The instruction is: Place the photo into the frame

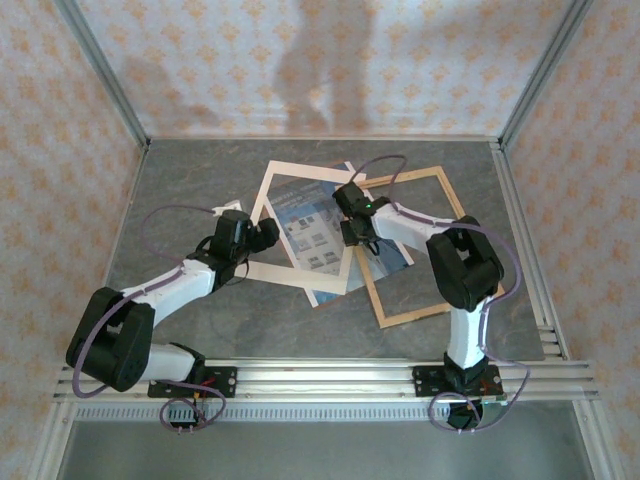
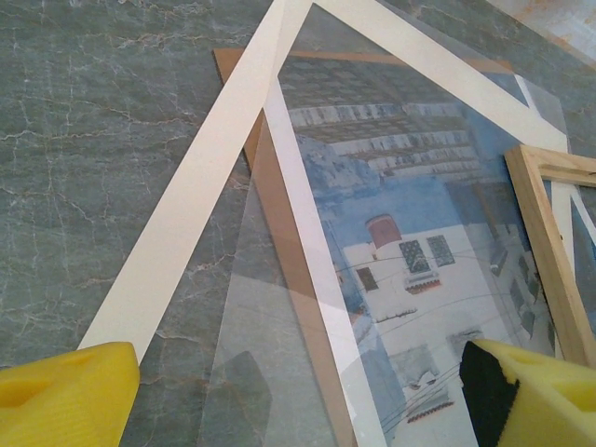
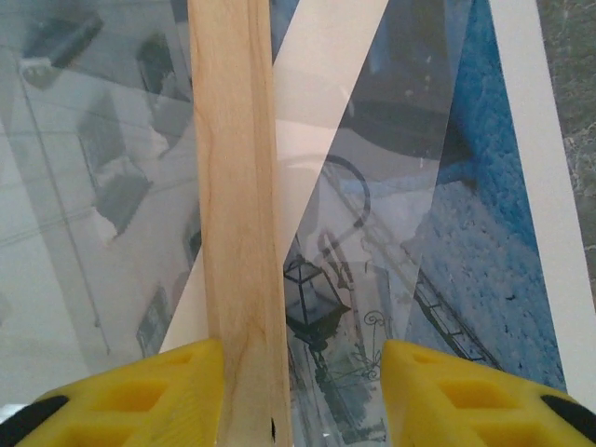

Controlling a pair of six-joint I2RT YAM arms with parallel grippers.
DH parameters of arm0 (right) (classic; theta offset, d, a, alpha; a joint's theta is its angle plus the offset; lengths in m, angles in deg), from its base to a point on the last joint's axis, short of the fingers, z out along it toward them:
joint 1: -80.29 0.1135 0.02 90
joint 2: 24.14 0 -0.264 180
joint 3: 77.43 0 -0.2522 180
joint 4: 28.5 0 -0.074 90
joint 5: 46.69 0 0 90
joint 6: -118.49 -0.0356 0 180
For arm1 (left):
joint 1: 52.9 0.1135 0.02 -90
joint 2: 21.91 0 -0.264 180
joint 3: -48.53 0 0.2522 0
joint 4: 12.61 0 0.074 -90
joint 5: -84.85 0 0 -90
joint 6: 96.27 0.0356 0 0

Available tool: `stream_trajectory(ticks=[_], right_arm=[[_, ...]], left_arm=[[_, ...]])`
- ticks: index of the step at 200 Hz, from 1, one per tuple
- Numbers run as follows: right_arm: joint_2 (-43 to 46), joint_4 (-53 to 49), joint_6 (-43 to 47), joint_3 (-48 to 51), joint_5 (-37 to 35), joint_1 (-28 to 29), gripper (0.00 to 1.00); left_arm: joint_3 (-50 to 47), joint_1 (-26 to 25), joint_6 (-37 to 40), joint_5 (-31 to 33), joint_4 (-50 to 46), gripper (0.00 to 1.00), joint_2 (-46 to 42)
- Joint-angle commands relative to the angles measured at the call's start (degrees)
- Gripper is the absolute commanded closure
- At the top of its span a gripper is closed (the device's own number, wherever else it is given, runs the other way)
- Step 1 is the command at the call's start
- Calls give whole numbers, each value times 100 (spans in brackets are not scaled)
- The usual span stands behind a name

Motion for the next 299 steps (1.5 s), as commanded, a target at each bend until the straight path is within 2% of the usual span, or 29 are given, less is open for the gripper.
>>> stream_trajectory(ticks=[1, 31, 83, 135, 200, 299], right_arm=[[-61, -168, -48, -89, 29, 20, 57], [-186, -159, -94, -103, 39, 20, 62], [-120, 14, -181, -42, 278, 19, 55], [360, 227, -202, 176, 436, 19, 55], [89, 239, -155, 192, 492, 19, 55], [-170, 214, -59, 58, 481, 19, 70]], left_arm=[[152, -29, 91, 114, 31, 10, -100], [151, -33, 84, 97, 54, 10, -39], [134, -29, 73, 113, 61, 10, 6], [130, -29, 73, 105, 77, 10, 10], [142, -29, 89, 61, 101, 9, 68], [174, -30, 108, -10, 119, 9, 152]])
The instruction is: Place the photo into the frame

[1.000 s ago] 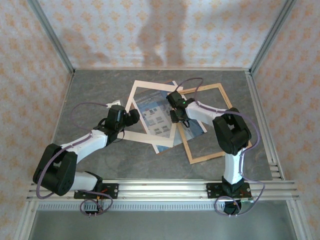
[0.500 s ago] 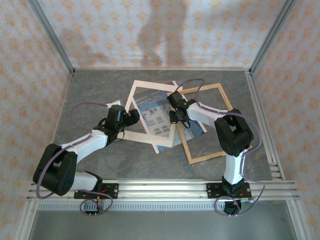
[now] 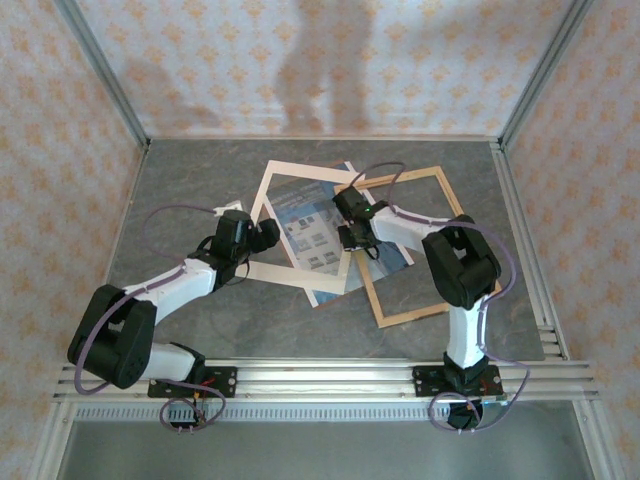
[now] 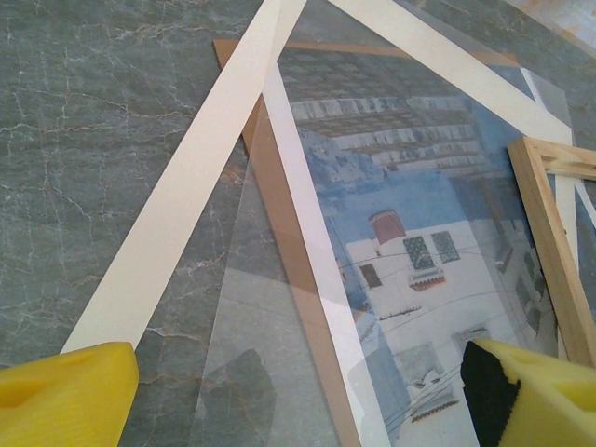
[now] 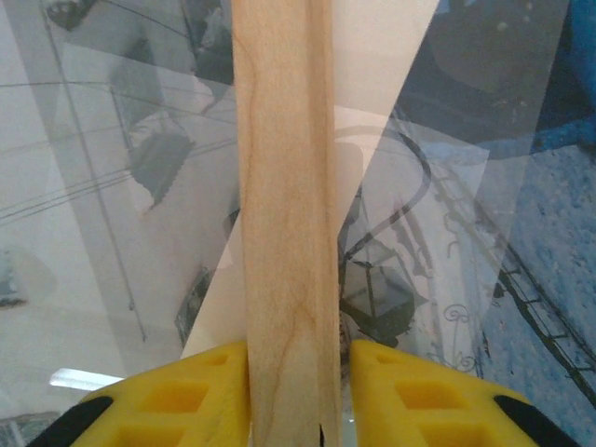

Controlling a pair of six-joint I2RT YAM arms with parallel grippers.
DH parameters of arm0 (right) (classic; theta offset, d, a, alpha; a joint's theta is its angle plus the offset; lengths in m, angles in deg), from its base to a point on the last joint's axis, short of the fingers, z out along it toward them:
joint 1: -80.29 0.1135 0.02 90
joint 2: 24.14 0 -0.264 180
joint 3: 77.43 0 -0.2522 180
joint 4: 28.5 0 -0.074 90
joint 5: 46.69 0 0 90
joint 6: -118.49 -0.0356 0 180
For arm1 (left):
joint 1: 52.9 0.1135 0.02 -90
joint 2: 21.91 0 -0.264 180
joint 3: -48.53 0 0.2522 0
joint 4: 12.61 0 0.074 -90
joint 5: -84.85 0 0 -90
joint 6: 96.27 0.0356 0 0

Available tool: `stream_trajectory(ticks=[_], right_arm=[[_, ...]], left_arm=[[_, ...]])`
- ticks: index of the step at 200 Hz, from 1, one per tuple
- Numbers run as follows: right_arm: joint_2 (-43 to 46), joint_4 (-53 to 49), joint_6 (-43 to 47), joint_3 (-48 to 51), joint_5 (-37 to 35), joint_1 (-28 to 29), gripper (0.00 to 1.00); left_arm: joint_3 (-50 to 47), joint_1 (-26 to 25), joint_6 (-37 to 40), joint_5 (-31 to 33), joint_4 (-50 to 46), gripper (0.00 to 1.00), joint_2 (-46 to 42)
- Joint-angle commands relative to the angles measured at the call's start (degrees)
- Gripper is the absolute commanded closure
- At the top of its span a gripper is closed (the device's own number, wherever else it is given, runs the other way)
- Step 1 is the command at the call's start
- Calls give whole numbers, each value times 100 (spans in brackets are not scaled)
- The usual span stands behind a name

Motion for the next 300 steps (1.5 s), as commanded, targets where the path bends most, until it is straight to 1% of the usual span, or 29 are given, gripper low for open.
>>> stream_trajectory(ticks=[1, 34, 68, 86, 132, 178, 210, 247, 260, 273, 300], right_arm=[[-39, -34, 48, -120, -73, 19, 71], [42, -124, 108, -112, -160, 24, 77], [352, -360, 252, -77, -452, -66, 79], [486, -475, 326, -44, -555, -256, 79], [658, -514, 413, 13, -502, -921, 79], [282, -662, 477, -326, -561, -1555, 79], [-126, -1005, 612, -720, -1010, -1639, 79], [-411, -1245, 631, -836, -1192, -1677, 79], [-407, -1222, 611, -787, -1185, -1684, 77], [-352, -1200, 593, -752, -1106, -1682, 73], [-35, -1079, 521, -737, -900, -1677, 53]], left_arm=[[163, -29, 106, 8, 96, 9, 45], [156, -28, 111, 13, 95, 9, 62], [138, -29, 121, -10, 94, 9, 94], [138, -29, 123, -41, 101, 9, 118], [128, -34, 124, -83, 112, 9, 150], [181, -38, 141, -198, 123, 9, 259], [190, -46, 133, -237, 128, 9, 293], [207, -46, 151, -254, 142, 9, 358], [217, -46, 158, -282, 130, 9, 394], [244, -46, 168, -296, 108, 9, 424], [279, -46, 200, -237, 51, 9, 426]])
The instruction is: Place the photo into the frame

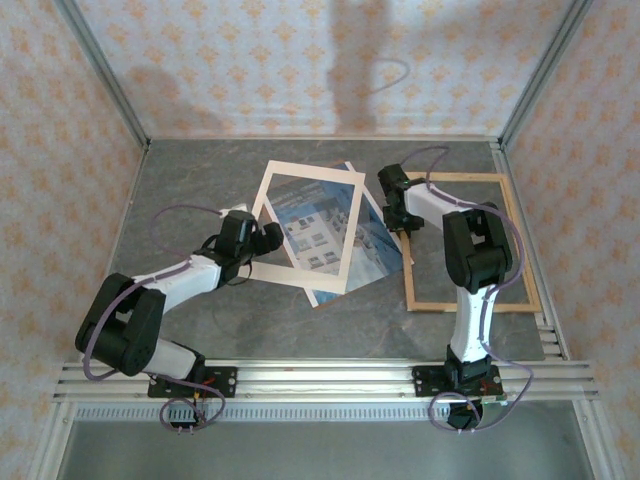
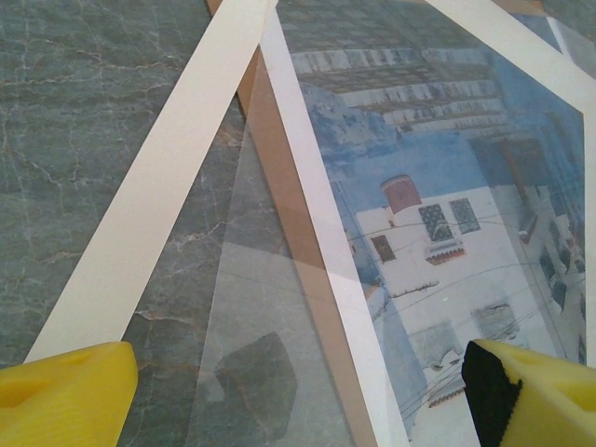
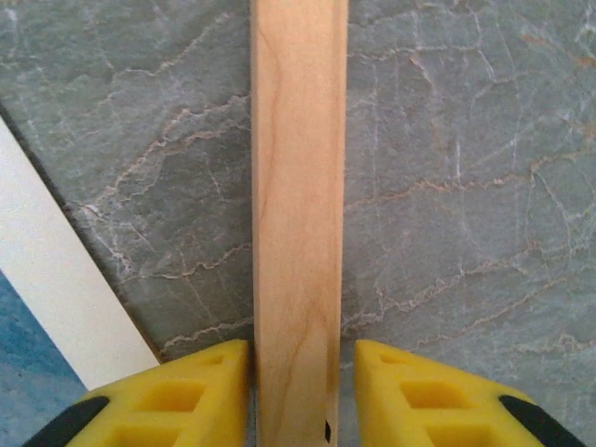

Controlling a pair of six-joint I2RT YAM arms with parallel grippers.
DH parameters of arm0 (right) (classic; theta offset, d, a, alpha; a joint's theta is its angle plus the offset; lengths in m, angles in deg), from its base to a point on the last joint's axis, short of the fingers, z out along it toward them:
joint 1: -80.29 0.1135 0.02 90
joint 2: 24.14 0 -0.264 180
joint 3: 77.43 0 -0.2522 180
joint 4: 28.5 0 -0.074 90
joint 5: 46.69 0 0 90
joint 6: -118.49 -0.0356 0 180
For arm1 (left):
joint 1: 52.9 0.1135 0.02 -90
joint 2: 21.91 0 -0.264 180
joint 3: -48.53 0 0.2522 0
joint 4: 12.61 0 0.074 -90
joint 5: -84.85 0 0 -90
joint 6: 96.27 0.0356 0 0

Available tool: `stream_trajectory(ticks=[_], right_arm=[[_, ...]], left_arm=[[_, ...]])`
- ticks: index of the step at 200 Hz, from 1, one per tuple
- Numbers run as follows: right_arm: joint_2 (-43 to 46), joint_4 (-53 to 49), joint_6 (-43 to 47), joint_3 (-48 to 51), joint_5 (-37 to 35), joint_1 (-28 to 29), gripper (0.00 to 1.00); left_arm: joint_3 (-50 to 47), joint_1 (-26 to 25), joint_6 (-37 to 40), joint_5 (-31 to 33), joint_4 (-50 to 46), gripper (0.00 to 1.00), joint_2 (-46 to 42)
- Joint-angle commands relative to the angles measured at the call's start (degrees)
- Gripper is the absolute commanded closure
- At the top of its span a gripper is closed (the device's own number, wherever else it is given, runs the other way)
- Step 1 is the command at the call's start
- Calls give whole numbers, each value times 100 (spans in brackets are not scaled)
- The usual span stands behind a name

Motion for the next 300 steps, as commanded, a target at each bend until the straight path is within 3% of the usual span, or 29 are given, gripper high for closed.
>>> stream_trajectory(ticks=[1, 24, 52, 86, 138, 217, 300], right_arm=[[367, -101, -40, -61, -54, -21, 53], [671, 141, -154, -40, 323, -4, 41], [700, 510, -295, -59, 806, 101, 36], [245, 643, -476, -434, 1416, 184, 26], [-550, 497, -592, -1184, 1500, 215, 11], [-845, -13, -797, -1242, 1601, 207, 7], [-118, 805, -1662, -107, 3097, 557, 11]], left_arm=[[194, -46, 134, 21, 31, 9, 34], [220, -46, 146, 70, -28, 8, 10], [247, -46, 157, 111, -81, 8, 6], [306, -46, 190, 119, -166, 8, -4], [269, -49, 227, 193, -252, 8, -166], [115, -46, 245, 302, -241, 8, -273], [124, -42, 134, 267, -243, 8, -108]])
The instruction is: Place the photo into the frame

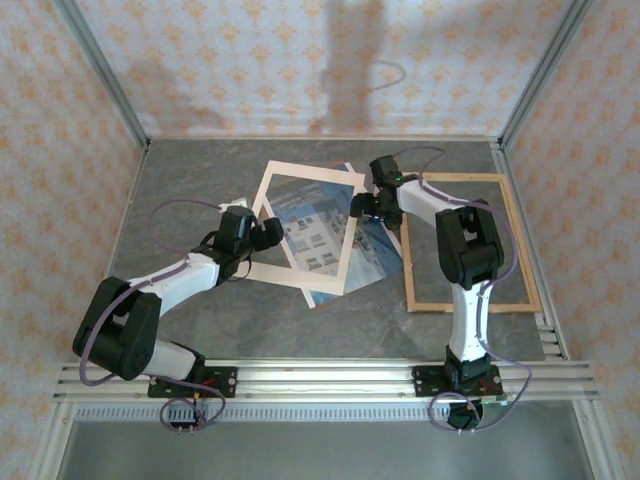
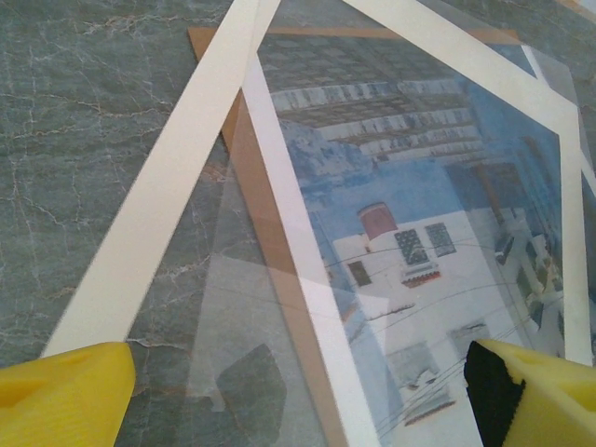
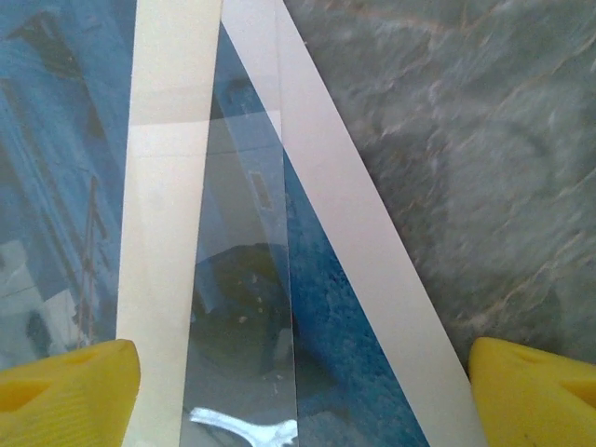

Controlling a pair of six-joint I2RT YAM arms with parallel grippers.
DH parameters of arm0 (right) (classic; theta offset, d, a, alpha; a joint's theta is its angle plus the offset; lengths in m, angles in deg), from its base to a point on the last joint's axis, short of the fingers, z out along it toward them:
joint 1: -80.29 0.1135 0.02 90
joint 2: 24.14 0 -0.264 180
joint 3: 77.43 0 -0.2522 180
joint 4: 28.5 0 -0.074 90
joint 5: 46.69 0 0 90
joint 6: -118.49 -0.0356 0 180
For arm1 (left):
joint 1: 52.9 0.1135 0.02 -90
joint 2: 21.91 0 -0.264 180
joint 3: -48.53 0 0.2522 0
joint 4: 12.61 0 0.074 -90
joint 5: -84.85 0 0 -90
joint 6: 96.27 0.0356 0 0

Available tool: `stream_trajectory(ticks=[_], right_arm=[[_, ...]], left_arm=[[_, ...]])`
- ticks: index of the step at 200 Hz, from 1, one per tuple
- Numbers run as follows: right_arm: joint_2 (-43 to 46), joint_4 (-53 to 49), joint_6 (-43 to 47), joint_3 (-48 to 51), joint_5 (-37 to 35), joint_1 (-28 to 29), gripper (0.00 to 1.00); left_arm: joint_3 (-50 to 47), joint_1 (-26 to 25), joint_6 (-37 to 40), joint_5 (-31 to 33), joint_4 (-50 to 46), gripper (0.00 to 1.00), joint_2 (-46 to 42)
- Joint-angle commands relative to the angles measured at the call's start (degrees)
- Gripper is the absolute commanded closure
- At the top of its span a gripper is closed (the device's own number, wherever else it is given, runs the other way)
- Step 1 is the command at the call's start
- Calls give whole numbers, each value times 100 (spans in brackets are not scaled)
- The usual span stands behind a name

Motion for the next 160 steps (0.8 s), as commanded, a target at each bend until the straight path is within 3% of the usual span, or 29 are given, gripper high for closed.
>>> stream_trajectory(ticks=[1, 82, 125, 160], right_arm=[[164, -100, -582, 281, 910, 357, 11], [-328, 1056, -1722, -492, 2043, 1240, 16], [304, 468, -897, 62, 1170, 1157, 18], [623, 512, -777, 812, 1267, 1221, 22]], left_arm=[[-49, -44, -36, 158, -88, 7, 25], [46, 124, -200, 221, -398, 7, 146], [-19, 251, -213, 215, -541, 7, 167], [-45, 441, -293, 114, -565, 7, 307]])
